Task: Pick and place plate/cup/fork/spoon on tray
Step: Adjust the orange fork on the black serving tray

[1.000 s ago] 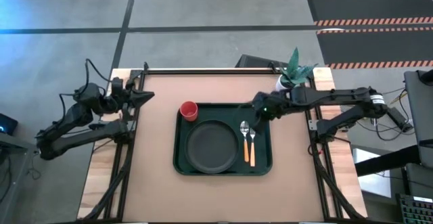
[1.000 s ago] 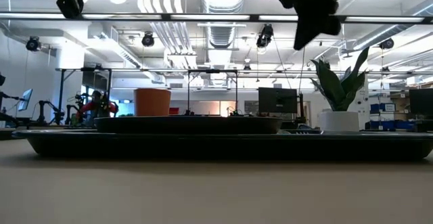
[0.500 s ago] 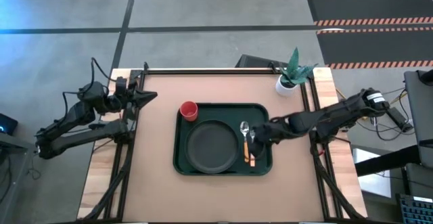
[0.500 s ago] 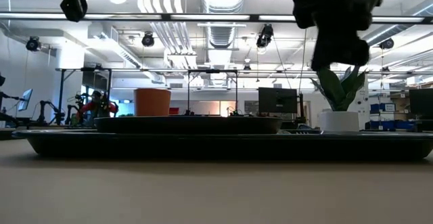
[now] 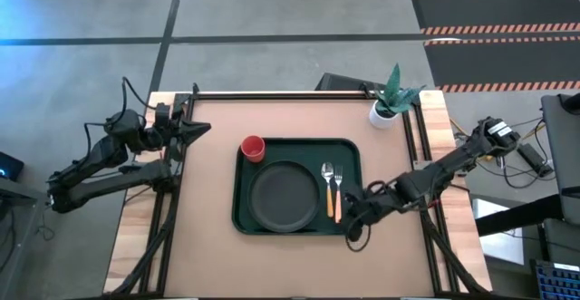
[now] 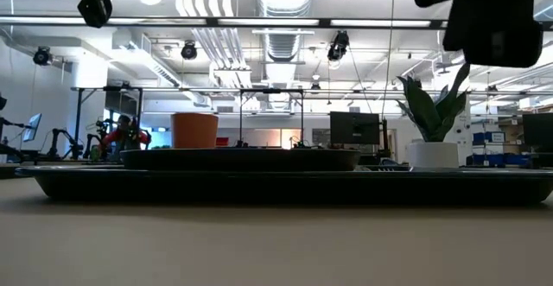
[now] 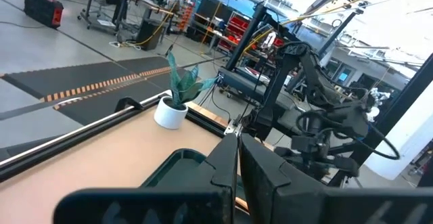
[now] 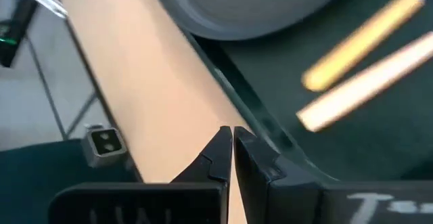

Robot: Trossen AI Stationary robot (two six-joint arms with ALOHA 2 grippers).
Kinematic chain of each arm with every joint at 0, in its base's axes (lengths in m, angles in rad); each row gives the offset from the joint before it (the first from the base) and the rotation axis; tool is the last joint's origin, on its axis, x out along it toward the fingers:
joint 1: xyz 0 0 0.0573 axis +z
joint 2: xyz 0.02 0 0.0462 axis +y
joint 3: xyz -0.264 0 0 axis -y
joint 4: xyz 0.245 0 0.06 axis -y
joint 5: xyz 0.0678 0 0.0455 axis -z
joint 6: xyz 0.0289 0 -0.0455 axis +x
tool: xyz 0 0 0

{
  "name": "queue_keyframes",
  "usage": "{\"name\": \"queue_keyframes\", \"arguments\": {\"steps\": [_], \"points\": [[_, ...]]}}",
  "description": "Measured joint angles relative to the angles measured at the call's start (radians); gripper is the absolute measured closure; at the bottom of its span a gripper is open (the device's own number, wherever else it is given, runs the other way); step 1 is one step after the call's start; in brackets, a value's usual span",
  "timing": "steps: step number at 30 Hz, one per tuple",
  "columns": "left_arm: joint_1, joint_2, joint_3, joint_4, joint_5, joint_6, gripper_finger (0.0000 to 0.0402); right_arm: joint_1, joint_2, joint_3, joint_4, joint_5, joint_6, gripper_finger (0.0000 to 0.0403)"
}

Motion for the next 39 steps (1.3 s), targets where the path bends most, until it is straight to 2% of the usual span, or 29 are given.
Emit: {"name": "queue_keyframes", "arguments": {"steps": [4, 8, 16, 21, 27, 39], "points": [[0.000, 0.000, 0.000, 0.000, 0.000, 0.001, 0.0402, 0.043, 0.040, 0.000, 0.042, 0.047, 0.049, 0.0394], [0.000, 0.000, 0.000, 0.000, 0.000, 0.001, 0.0402, 0.063, 0.106, 0.000, 0.051, 0.047, 0.096, 0.0394], [0.000, 0.000, 0.000, 0.000, 0.000, 0.001, 0.0402, 0.069, 0.209, 0.000, 0.082, -0.020, 0.119, 0.0394], [0.000, 0.000, 0.000, 0.000, 0.000, 0.001, 0.0402, 0.069, 0.223, 0.000, 0.084, -0.017, 0.105, 0.0394], [0.000, 0.000, 0.000, 0.000, 0.000, 0.001, 0.0402, 0.068, 0.224, 0.000, 0.041, 0.076, 0.072, 0.0394], [0.000, -0.001, 0.000, -0.001, 0.000, 0.003, 0.0402, 0.068, 0.224, -0.004, -0.009, 0.068, 0.080, 0.0394]]}}
